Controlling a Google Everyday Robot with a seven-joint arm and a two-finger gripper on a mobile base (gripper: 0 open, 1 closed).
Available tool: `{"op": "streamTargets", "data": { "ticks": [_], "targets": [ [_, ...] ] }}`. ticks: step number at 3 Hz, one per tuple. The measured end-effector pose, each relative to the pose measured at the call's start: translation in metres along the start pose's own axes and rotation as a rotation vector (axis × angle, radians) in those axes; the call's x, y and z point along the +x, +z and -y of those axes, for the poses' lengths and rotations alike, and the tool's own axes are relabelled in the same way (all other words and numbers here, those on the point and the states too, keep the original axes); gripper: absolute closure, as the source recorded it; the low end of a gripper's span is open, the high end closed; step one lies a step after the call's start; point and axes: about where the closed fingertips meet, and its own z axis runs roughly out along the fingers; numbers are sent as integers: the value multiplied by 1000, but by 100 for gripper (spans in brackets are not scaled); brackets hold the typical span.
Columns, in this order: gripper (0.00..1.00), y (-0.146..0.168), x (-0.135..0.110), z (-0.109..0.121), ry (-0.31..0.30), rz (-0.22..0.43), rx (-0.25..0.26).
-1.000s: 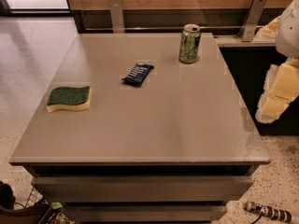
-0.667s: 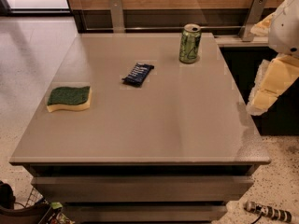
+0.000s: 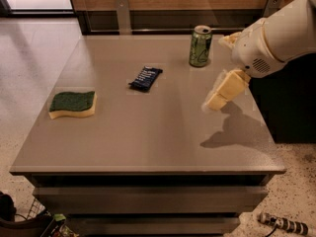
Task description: Pick sponge
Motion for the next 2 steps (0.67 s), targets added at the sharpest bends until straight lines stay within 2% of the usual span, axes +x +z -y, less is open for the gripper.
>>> {"op": "streamTargets", "data": {
  "ticks": [1,2],
  "targets": [
    [0,54,-43,6,21,287,17],
    [0,79,-75,20,36,466,68]
  ]
}}
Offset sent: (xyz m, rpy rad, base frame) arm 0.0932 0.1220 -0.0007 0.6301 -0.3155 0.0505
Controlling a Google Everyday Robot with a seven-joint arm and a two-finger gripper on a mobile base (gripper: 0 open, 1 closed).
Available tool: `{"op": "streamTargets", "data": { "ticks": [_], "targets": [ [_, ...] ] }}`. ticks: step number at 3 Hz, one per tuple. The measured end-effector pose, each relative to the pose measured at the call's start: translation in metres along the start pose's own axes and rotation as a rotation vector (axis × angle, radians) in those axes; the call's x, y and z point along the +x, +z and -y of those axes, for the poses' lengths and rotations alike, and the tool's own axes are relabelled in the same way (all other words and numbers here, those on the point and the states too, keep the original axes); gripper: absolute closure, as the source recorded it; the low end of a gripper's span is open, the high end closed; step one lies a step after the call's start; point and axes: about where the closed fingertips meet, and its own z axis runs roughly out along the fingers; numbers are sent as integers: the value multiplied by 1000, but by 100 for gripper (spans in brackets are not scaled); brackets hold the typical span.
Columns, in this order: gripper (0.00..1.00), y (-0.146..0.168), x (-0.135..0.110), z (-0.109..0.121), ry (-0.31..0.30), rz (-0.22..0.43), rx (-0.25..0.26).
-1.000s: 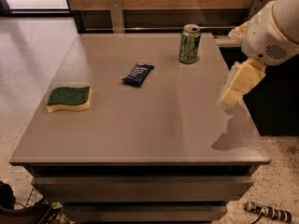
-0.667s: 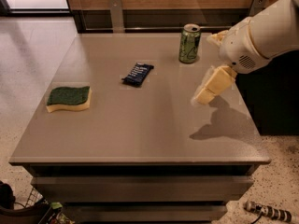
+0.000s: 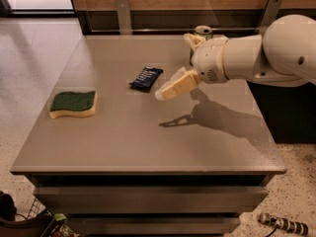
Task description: Pick sponge
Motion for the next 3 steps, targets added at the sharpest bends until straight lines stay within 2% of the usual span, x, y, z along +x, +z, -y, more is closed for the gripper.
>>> {"op": "streamTargets", "data": {
  "ticks": [1,3],
  "targets": [
    [0,10,-9,1,-10,35,12],
    [0,24,-8,-7,0,55,1]
  ]
}}
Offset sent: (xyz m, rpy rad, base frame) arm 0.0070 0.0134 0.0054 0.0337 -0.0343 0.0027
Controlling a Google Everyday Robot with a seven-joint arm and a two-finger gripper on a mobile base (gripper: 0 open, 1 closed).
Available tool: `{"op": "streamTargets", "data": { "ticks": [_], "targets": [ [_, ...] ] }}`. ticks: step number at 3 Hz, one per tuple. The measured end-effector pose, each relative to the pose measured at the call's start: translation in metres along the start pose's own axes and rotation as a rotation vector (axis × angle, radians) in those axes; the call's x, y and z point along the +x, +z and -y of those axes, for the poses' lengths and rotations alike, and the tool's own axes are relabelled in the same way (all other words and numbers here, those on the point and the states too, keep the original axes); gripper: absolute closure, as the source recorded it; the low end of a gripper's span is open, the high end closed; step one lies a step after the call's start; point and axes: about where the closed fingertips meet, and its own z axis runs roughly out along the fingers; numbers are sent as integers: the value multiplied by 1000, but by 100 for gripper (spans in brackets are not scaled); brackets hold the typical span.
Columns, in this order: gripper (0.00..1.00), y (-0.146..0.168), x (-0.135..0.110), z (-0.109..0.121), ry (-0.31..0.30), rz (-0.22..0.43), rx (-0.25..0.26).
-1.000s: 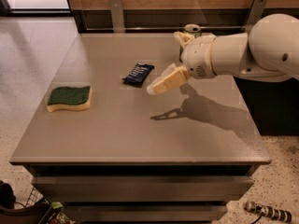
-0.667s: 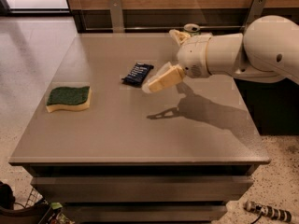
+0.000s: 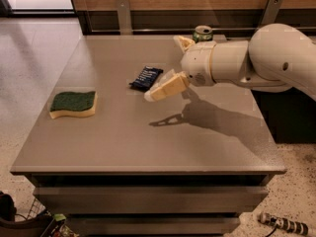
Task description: Pick sponge
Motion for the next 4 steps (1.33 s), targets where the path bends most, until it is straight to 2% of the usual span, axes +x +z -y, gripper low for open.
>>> {"op": "streamTargets", "data": {
  "ticks": [1,2,3,4],
  "targets": [
    [0,36,-3,-30,31,51,-17],
    [0,70,-6,-55,55,70,-45],
    [0,114,-20,-86,57,76,-152],
    [0,141,-31,-105,52,73,-237]
  ]
}}
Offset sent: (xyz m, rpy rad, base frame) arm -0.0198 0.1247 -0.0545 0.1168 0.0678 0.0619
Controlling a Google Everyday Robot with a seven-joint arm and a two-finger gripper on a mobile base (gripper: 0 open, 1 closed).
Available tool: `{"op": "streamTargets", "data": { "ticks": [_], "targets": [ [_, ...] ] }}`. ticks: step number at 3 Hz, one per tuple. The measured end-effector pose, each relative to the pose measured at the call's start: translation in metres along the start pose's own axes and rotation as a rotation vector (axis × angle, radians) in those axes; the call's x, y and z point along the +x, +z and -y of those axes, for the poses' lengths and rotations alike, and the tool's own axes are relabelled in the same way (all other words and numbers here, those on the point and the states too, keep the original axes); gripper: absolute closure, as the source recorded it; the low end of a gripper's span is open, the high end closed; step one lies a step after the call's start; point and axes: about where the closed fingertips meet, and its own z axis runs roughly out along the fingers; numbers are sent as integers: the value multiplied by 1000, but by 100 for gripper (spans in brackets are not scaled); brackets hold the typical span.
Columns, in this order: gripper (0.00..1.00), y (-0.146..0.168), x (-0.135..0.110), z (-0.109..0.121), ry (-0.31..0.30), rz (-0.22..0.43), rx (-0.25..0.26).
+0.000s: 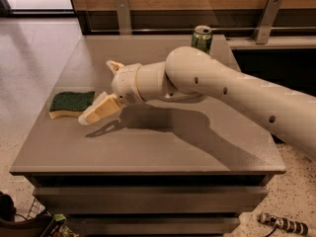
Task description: Pick sponge
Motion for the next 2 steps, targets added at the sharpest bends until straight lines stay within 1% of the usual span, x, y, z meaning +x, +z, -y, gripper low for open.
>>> {"op": "streamTargets", "data": {
  "ticks": [1,2],
  "targets": [
    [0,22,2,-12,21,-1,-54],
    [0,43,15,-25,67,3,-77]
  ]
}}
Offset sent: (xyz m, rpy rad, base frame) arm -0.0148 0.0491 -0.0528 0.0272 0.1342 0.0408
